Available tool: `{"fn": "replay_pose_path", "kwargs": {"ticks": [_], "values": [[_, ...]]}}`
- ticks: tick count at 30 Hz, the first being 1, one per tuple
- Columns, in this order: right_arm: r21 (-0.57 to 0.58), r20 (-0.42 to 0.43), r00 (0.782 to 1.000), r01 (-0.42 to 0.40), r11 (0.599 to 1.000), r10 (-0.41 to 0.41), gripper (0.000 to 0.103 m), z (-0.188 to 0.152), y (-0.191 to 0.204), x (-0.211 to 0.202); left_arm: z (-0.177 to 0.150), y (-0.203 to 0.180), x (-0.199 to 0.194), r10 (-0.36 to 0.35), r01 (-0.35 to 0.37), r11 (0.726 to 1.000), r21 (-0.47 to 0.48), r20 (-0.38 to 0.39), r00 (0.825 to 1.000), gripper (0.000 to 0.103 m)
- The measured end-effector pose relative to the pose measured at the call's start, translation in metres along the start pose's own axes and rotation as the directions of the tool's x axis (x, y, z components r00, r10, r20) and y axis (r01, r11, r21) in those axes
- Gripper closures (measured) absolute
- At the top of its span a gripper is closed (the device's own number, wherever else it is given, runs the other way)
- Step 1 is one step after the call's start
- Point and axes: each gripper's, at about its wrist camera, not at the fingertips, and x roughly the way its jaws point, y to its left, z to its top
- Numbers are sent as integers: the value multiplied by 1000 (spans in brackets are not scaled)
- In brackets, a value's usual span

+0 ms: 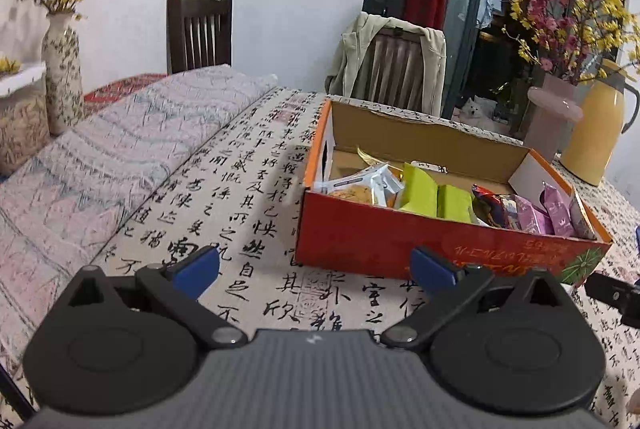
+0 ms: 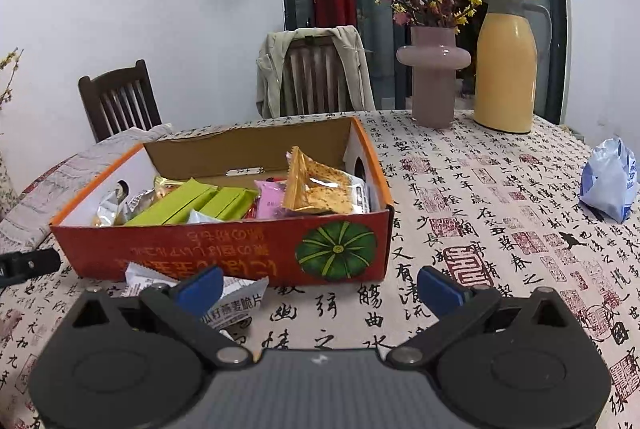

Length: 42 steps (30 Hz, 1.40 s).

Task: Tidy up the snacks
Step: 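Withdraw both open tools from the box toward the packets on the table, then lower the right tool onto a white-orange cookie packet, close and lift it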

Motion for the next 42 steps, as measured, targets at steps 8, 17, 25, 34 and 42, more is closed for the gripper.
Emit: {"fn": "replay_pose_path", "kwargs": {"ticks": [8, 17, 25, 34, 42], "values": [[7, -2, 1000, -11, 1000, 11, 0, -3, 9, 2, 0, 3, 5, -16, 16, 1000, -16, -20, 1000, 0], [74, -12, 1000, 4, 997, -3, 0, -17, -4, -4, 5, 4, 2, -15, 15, 999, -52, -12, 1000, 0], [81, -39, 999, -29, 996, 32, 0, -22, -13, -9, 12, -6, -25, 15, -14, 998, -56, 6, 1000, 0], [-5, -31, 989, -145, 989, 145, 0, -20, -4, -19, -1, -31, -45, 122, -124, 990, -71, -24, 992, 0], [-98, -68, 982, -180, 979, 174, 0, -26, 13, -17, -16, -45, -50, 186, -196, 974, -110, -95, 978, 0]]}}
